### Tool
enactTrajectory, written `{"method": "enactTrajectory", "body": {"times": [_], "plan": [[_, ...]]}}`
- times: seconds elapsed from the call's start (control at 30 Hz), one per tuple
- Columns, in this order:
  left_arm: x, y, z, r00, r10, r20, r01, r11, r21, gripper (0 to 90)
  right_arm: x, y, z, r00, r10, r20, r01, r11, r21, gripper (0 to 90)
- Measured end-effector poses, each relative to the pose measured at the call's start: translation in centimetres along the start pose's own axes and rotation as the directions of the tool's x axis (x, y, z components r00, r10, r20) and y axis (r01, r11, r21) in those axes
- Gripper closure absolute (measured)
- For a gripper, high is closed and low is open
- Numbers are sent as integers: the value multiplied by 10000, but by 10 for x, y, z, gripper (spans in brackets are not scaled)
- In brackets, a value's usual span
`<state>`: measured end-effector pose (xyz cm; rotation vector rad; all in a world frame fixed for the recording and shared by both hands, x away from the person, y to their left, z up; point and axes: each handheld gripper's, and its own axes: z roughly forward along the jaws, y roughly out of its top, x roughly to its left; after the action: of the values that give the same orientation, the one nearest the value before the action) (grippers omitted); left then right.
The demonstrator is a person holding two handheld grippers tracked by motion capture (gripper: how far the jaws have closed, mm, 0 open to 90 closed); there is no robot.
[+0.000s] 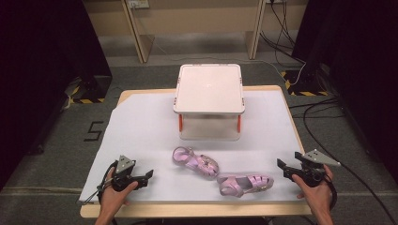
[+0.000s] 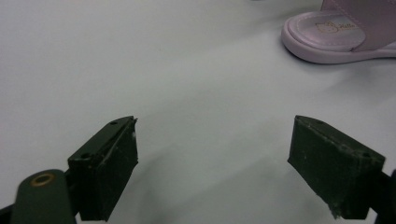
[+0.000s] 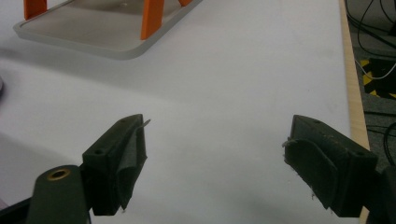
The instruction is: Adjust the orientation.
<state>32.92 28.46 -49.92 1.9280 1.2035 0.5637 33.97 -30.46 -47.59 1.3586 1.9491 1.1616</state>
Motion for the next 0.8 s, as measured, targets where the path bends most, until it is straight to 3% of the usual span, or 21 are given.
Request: {"method": "enactTrajectory", "body": {"times": [0.33, 0.53, 0.63, 0.73, 0.8], "plan": [[-5, 2, -1, 9995, 128, 289, -127, 9999, -63, 149, 2, 0, 1, 9997, -255, -11, 255, 9996, 116, 211], [-19, 10, -2, 9937, 436, 1029, -393, 9983, -437, 150, 1, 0, 1, 9997, -242, 57, 241, 9997, 80, 221], [-30, 17, -2, 9874, 795, 1370, -715, 9955, -624, 167, 1, 0, 1, 9997, -245, 82, 244, 9997, 71, 224], [-45, 26, 0, 9741, 1335, 1823, -1207, 9895, -797, 224, 1, 0, 1, 9997, -249, 75, 248, 9996, 98, 225], [-55, 33, 4, 9604, 1787, 2137, -1645, 9829, -825, 264, 1, 0, 1, 9997, -241, 80, 240, 9997, 98, 226]]}}
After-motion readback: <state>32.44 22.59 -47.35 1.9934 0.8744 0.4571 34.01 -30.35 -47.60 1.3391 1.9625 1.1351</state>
